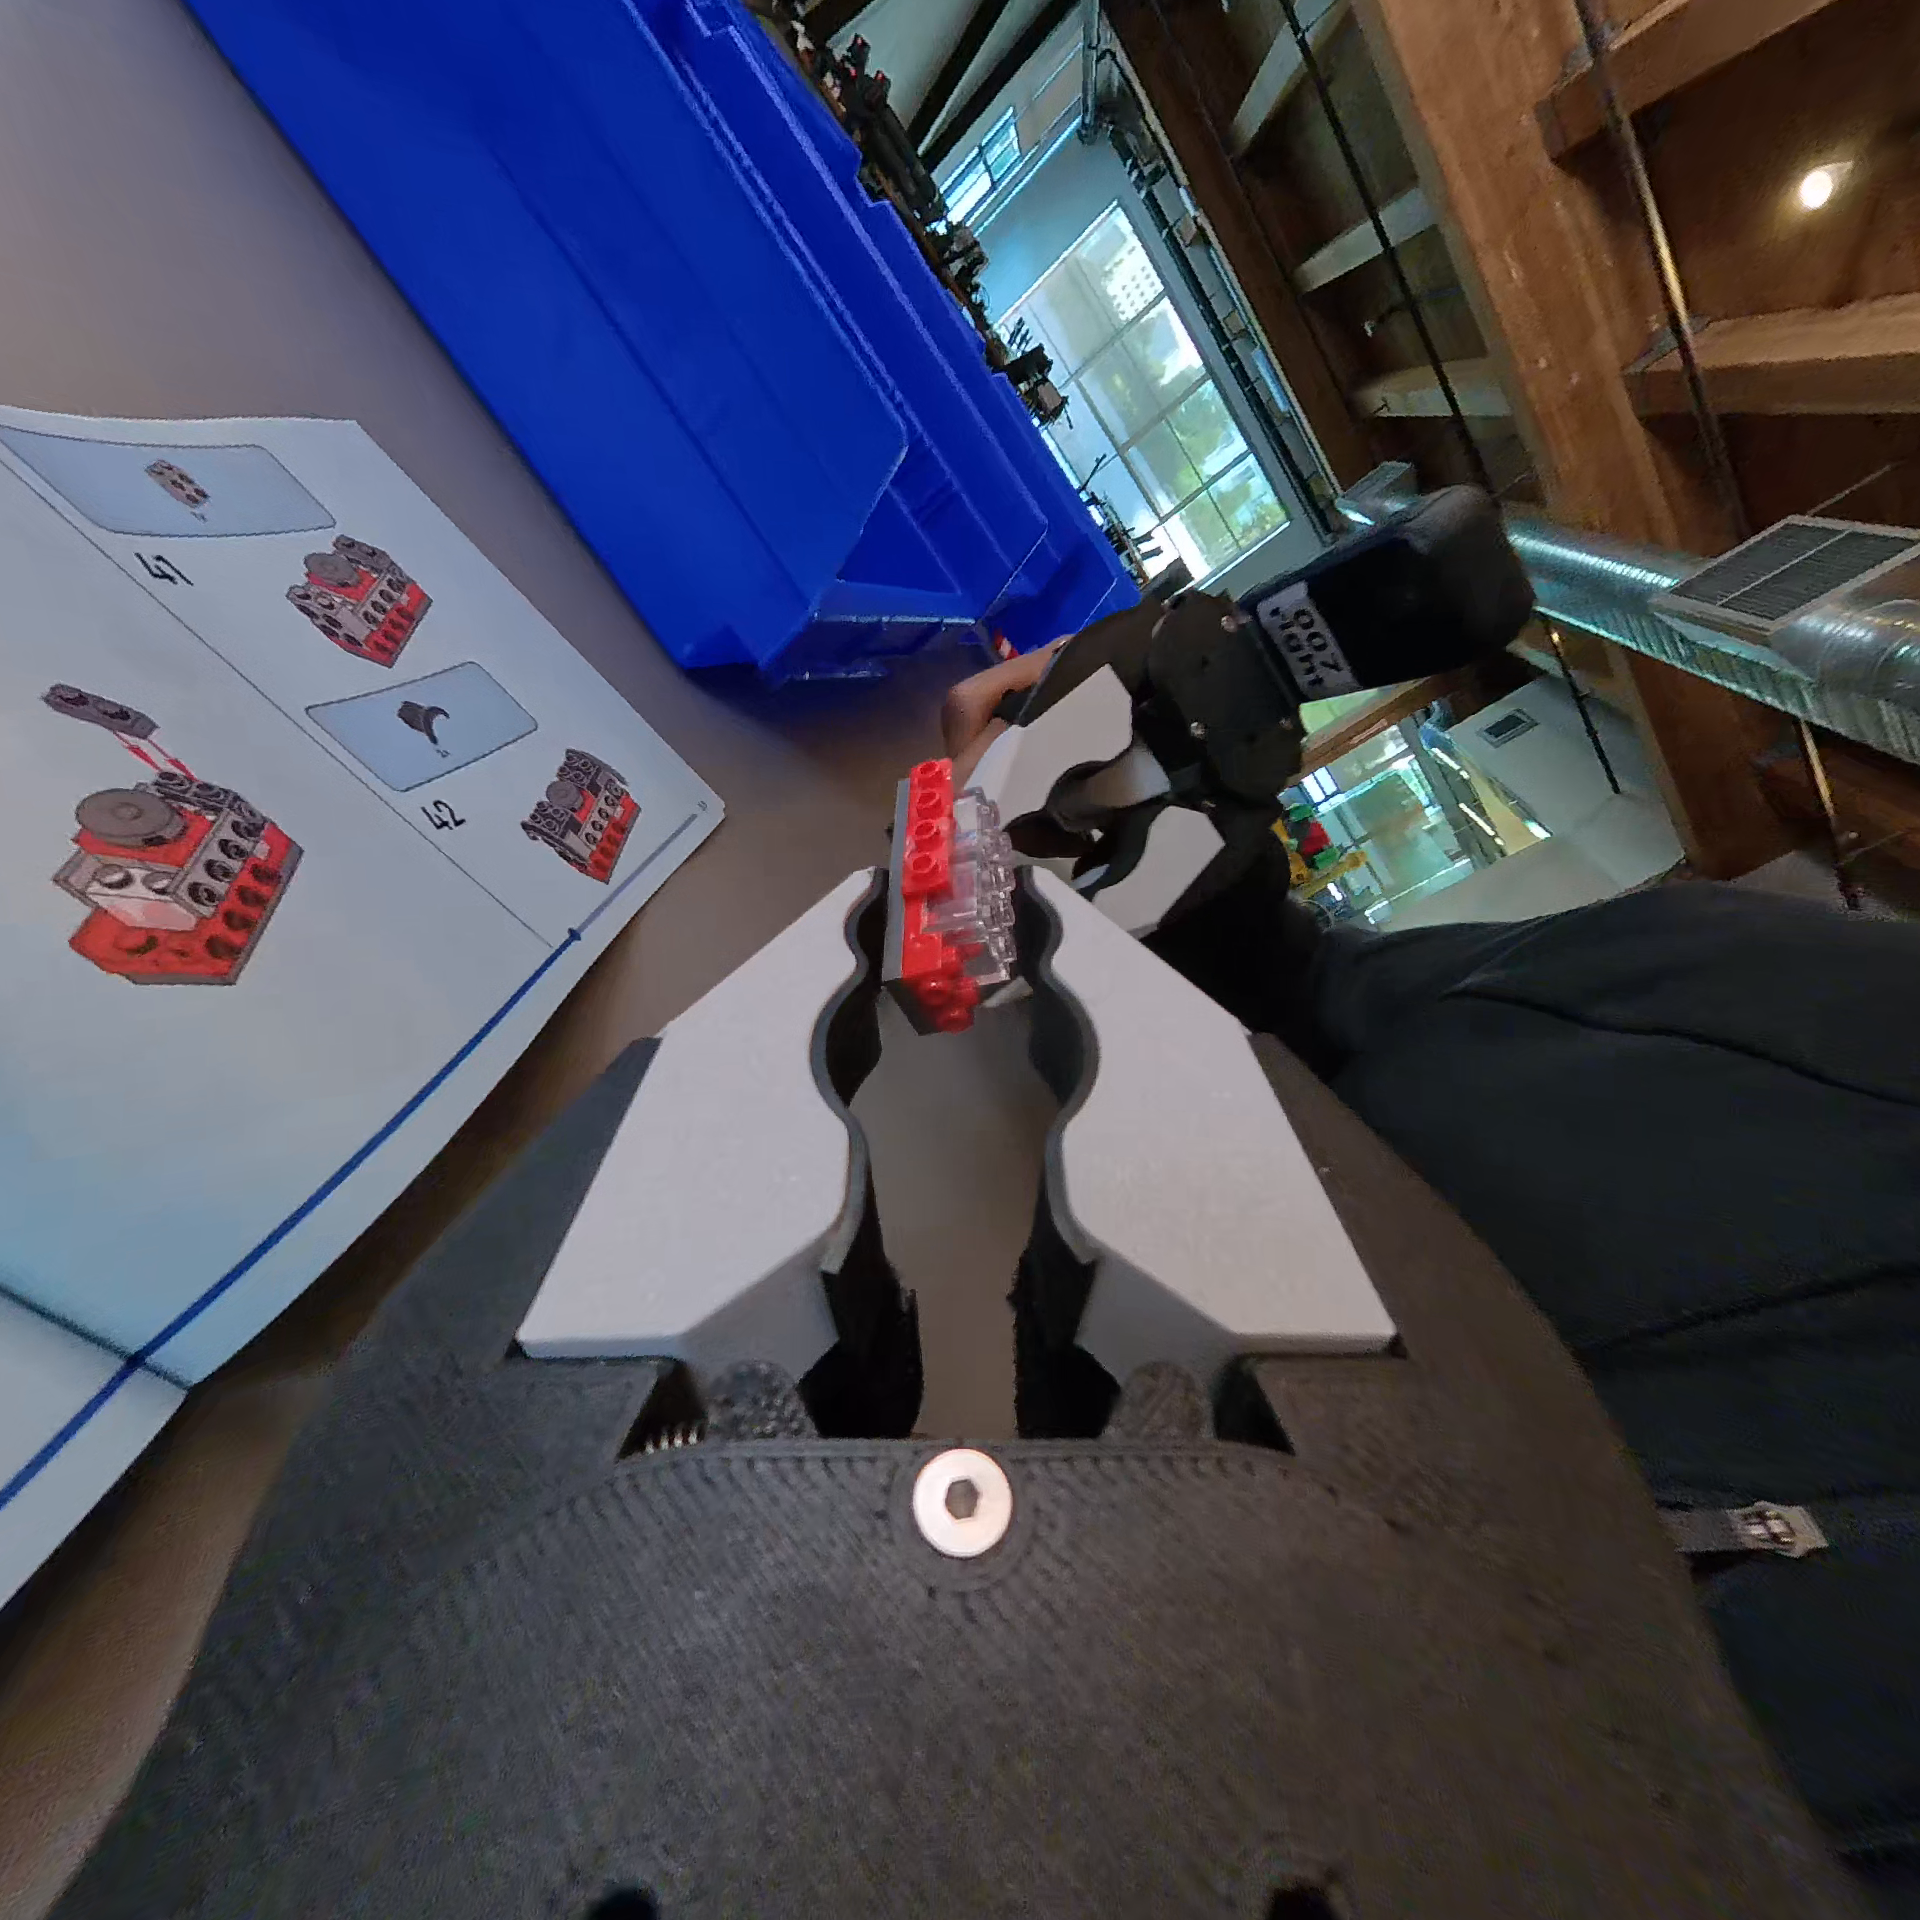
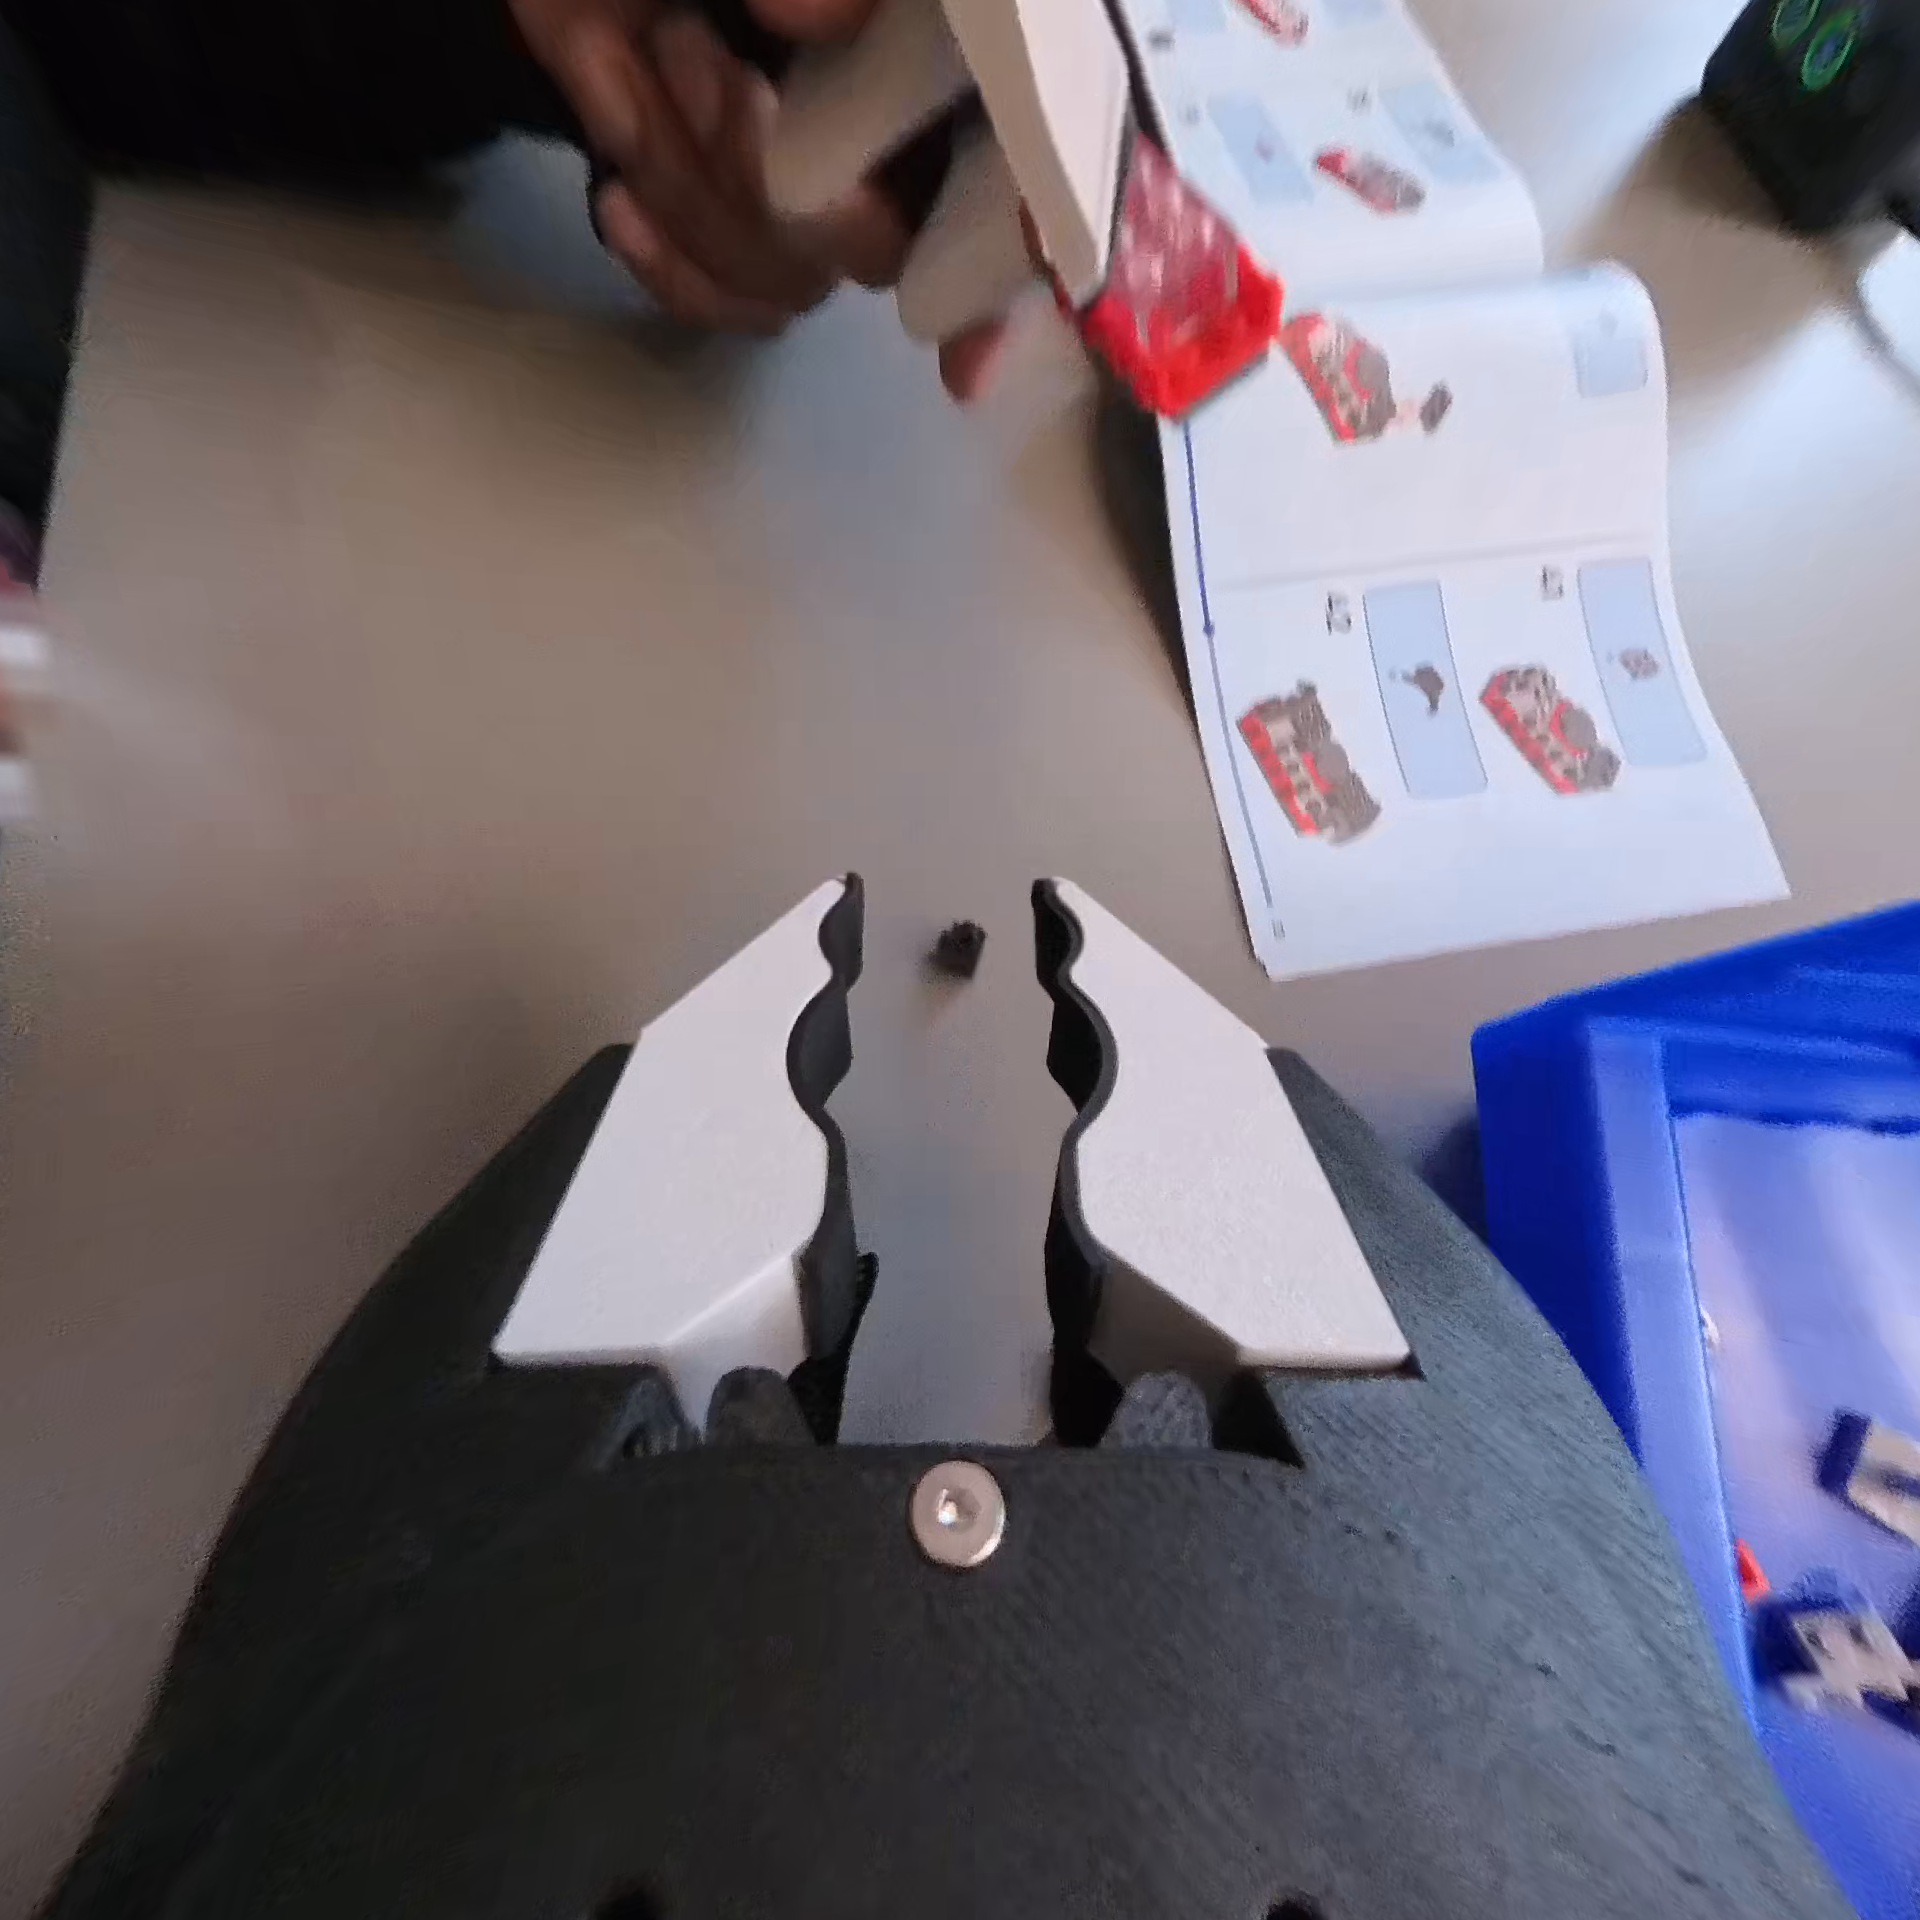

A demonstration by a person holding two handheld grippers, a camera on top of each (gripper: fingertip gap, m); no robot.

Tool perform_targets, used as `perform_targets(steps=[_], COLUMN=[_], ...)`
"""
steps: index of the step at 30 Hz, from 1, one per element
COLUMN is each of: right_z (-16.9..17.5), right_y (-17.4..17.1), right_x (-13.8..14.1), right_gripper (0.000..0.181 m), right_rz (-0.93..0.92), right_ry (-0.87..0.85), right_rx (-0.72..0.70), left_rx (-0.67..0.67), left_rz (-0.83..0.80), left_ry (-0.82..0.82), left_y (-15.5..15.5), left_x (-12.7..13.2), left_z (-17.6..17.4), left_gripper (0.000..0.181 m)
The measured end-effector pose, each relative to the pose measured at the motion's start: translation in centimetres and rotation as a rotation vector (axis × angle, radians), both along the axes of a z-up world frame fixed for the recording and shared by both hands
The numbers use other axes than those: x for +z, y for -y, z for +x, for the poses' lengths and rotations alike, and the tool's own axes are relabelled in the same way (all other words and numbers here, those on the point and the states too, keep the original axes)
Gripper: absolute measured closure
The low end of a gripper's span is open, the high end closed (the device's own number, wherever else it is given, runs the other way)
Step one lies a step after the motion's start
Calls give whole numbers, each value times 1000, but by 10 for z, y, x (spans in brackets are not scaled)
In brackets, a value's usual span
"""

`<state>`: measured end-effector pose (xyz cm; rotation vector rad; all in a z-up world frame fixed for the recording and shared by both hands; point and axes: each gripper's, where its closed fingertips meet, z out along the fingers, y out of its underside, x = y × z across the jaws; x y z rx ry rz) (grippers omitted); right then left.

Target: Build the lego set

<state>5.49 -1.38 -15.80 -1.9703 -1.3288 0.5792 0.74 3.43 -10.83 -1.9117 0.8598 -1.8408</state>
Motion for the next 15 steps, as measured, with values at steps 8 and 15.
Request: perform_targets(steps=[8,15], right_z=[8,0], right_y=[-1,-3], right_x=[-23,-24], right_gripper=[155,172], right_rz=[-25,36], right_ry=[49,56], right_rx=[-19,-13], left_rx=[-39,-65], left_rz=[-87,-90], left_ry=[-9,-68], left_y=[6,13], left_x=[-13,-22], left_z=[12,12], left_gripper=[158,159])
